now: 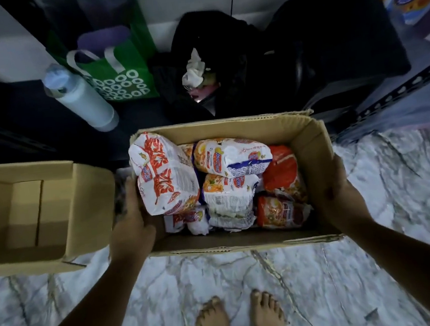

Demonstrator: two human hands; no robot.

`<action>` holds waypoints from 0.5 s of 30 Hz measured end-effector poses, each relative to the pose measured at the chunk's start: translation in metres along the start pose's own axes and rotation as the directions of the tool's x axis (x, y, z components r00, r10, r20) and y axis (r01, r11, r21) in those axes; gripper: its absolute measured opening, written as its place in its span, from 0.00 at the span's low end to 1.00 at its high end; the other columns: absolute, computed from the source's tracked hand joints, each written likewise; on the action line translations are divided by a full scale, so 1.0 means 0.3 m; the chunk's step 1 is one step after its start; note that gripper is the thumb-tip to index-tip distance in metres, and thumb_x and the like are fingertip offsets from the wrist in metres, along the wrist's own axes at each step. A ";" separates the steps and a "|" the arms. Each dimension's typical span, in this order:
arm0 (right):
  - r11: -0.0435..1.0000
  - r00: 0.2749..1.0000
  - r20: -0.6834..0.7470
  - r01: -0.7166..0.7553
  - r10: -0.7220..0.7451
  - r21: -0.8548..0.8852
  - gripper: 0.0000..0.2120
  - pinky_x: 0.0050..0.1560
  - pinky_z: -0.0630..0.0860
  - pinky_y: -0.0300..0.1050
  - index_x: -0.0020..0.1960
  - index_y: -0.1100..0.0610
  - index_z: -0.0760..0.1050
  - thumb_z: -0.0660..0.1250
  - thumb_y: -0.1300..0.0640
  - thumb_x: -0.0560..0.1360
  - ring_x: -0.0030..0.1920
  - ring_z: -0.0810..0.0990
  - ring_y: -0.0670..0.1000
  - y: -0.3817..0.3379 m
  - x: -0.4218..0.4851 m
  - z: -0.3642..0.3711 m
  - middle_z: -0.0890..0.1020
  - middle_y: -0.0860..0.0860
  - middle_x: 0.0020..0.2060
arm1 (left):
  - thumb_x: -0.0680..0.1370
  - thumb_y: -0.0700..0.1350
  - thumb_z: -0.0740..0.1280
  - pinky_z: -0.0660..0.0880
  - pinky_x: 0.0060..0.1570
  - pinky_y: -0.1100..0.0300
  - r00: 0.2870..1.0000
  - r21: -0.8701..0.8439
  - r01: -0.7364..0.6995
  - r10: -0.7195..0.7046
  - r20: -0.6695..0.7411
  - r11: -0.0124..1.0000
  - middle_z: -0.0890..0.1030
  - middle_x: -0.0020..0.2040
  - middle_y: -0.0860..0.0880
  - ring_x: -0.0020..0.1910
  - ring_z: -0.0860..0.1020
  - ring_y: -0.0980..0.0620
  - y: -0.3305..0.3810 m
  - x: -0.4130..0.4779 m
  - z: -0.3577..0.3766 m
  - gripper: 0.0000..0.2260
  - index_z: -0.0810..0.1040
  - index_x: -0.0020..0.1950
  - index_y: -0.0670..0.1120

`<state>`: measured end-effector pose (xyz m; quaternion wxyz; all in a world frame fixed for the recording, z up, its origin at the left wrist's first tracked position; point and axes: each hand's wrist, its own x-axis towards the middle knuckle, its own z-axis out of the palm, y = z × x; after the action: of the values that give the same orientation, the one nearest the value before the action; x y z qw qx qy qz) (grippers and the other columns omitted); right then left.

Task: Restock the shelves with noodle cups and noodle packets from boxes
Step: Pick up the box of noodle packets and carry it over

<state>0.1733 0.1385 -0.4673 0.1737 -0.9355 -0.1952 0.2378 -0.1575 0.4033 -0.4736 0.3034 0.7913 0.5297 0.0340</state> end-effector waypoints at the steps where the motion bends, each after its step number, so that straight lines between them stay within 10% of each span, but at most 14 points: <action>1: 1.000 1.000 -0.002 -0.009 0.009 -0.001 0.41 0.45 0.66 0.50 0.83 0.50 0.43 0.55 0.46 0.74 0.53 0.80 0.70 -0.004 -0.004 -0.001 0.79 0.69 0.61 | 0.75 0.33 0.66 0.81 0.37 0.46 1.000 -0.011 0.013 -0.013 -0.016 1.000 0.82 0.57 0.40 0.38 0.79 0.40 0.008 0.001 0.007 0.49 0.42 0.83 0.64; 9: 0.996 0.999 -0.033 0.015 -0.018 -0.084 0.41 0.41 0.65 0.51 0.84 0.49 0.43 0.62 0.64 0.79 0.37 0.71 0.59 -0.005 0.003 0.003 0.75 0.61 0.39 | 0.81 0.37 0.64 0.78 0.48 0.44 0.984 -0.101 0.147 -0.156 -0.090 0.984 0.82 0.58 0.41 0.52 0.81 0.34 -0.009 -0.005 0.052 0.31 0.57 0.81 0.55; 15: 0.999 0.996 0.080 0.049 -0.048 -0.003 0.43 0.54 0.76 0.63 0.82 0.45 0.39 0.63 0.61 0.79 0.59 0.77 0.72 0.019 0.058 0.021 0.70 0.69 0.68 | 0.79 0.34 0.65 0.76 0.38 0.51 0.998 -0.030 0.059 -0.060 -0.027 0.998 0.81 0.59 0.41 0.43 0.80 0.41 -0.018 0.019 0.039 0.40 0.48 0.83 0.55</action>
<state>0.1859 0.1430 -0.4814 0.1691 -0.9207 -0.2252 0.2700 -0.1550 0.4045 -0.4875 0.3085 0.7701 0.5567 0.0438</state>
